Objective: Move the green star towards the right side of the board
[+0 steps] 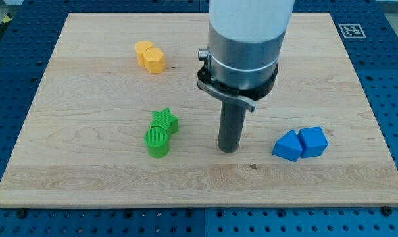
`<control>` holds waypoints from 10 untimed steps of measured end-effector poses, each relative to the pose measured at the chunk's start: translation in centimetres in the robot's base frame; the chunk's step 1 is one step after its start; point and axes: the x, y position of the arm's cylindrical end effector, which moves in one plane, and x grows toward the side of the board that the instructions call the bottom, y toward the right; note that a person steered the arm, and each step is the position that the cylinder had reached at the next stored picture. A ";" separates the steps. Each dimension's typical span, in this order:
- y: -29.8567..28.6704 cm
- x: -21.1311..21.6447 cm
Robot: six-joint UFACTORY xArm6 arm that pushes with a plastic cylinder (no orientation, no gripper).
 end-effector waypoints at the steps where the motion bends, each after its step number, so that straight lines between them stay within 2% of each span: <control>1: -0.1 0.2; 3: -2.5 2.5; 6: -14.2 4.9; 7: -18.5 1.6; 8: -18.8 -1.1; 10: -13.4 -1.2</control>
